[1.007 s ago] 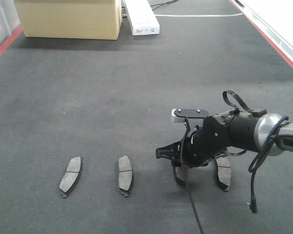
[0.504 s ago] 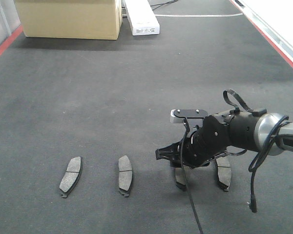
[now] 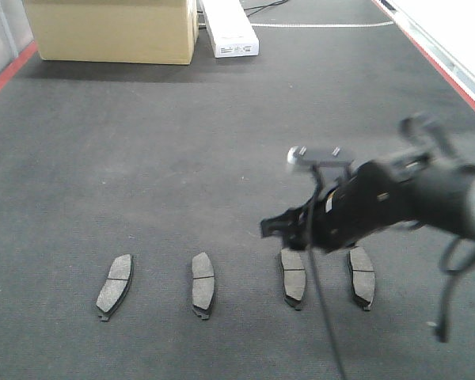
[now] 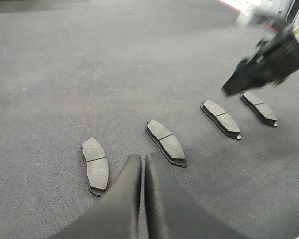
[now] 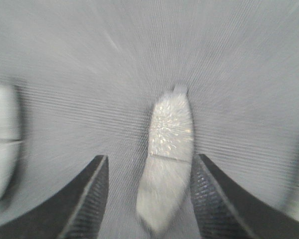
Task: Move and align brake pads A on conveyor
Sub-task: 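Open the right gripper and lift it off the placed pad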
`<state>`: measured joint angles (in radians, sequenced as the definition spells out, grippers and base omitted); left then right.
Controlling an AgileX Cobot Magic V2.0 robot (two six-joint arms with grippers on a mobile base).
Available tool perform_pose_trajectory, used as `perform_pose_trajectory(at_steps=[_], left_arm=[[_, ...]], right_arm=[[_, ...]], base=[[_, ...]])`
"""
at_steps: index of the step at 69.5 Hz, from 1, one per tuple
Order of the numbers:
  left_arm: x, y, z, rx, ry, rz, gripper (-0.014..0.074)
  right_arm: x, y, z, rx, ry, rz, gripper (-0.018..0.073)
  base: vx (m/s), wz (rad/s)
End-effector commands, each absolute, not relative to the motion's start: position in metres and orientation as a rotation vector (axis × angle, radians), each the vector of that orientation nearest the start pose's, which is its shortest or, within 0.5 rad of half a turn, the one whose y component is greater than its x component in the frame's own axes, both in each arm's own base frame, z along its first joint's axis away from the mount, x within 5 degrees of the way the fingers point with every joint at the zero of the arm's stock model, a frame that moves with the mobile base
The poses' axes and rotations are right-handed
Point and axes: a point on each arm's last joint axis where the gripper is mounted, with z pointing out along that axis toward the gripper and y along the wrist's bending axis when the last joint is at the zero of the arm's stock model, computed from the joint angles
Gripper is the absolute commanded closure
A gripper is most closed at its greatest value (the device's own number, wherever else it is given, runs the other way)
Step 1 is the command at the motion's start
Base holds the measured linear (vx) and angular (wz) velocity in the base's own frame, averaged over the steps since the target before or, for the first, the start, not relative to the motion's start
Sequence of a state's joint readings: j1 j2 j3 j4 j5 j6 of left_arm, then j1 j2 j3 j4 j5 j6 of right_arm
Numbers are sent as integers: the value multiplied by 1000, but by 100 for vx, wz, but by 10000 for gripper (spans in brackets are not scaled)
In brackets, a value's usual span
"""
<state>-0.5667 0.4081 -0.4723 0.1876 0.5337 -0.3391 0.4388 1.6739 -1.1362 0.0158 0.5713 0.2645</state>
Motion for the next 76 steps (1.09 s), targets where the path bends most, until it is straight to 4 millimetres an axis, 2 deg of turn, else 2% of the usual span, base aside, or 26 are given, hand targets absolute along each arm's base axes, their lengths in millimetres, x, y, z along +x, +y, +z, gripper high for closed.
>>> perform_pose_trajectory(at_steps=[1,15,25,32,44,57,70,76], left_arm=[[78,-41,311,316,1851,-434,603],[78,-41,311,316,1851,-434,603],[78,-41,311,316,1851,-435,603],[78,-41,311,316,1851,-435,603],[78,-41,311,316,1851,-435,603],[78,-41,311,316,1851,-435,603],[78,-41,311,316,1851,-435,603],[78,-41,311,316,1851,-435,603]], right_arm=[[301,139,288,-246,2465,269,196],[257,116,343,-253,2390,254,219],[224,99,354,-306,2311,232,245],[197,87,348,-331,2246,238,268],[145,63,323,-377,2181,228,316],[98,41,300,-394,2075,233,349],[68,27,290,-381,1903,257,361],[61,24,290,-374,1860,260,431]], base=[[0,0],[0,0],[0,0],[0,0],[0,0],[0,0],[0,0],[0,0]])
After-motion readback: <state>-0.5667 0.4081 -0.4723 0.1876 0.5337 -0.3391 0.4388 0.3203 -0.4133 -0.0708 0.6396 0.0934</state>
